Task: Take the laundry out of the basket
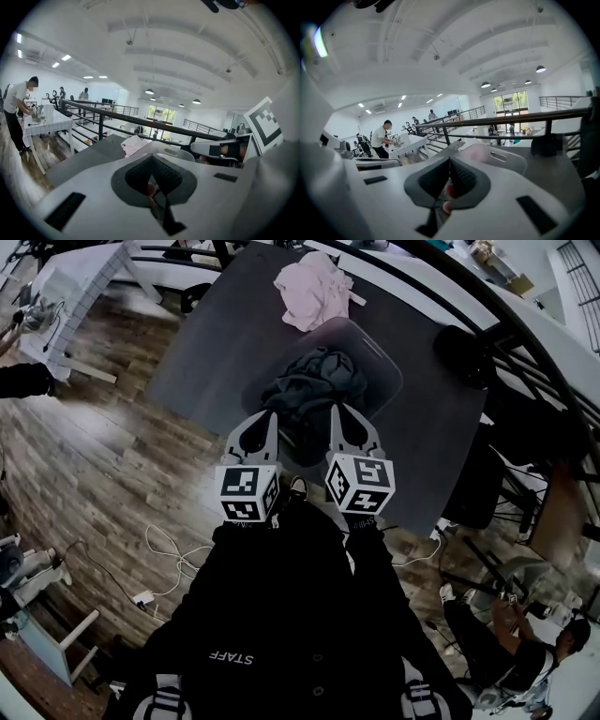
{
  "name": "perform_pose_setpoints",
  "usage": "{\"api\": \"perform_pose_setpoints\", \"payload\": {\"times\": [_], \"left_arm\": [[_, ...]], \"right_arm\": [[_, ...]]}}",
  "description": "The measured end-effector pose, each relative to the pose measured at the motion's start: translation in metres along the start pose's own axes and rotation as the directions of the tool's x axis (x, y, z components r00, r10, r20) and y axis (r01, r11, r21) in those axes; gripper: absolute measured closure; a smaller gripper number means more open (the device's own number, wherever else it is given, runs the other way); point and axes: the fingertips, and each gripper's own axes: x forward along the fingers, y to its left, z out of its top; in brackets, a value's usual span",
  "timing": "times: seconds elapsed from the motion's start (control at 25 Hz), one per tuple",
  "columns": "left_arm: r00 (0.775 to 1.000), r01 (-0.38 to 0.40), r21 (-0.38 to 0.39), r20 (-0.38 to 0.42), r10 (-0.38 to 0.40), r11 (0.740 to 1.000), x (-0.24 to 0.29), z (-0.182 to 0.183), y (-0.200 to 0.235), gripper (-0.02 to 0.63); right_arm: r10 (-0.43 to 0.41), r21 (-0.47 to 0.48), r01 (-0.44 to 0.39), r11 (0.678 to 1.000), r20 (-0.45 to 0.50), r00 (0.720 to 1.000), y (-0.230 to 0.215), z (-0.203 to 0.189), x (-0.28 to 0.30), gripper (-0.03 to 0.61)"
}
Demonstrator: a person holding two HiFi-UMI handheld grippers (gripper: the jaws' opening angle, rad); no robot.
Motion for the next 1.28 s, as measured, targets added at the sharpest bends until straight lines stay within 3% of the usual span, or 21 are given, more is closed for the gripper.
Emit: {"api": "perform_pose_setpoints", "payload": {"times": [0.28, 0.6, 0.96, 1.28], "left_arm": [[0.996, 0.014, -0.027, -0.088, -0.016, 1.000, 0.044, -0.013, 0.021, 0.615], [0.975, 0.030, -0.078, -0.218, -0.047, 0.996, 0.085, -0.037, 0.033, 0.615], [0.949, 0.024, -0.093, -0.310, -0.052, 0.995, 0.118, -0.047, 0.039, 0.615], [0.937, 0.014, -0.115, -0.344, -0.053, 0.993, 0.133, -0.051, 0.049, 0.615]], "right_arm": [[-0.012, 0.010, 0.013, 1.000, -0.092, 0.996, 0.001, -0.013, 0.056, 0.563], [-0.039, 0.092, 0.063, 0.994, -0.239, 0.970, -0.017, -0.048, 0.106, 0.554], [0.008, 0.133, 0.045, 0.990, -0.376, 0.927, -0.029, -0.085, 0.144, 0.388], [0.077, 0.176, 0.007, 0.984, -0.464, 0.883, -0.040, -0.114, 0.171, 0.245]]}}
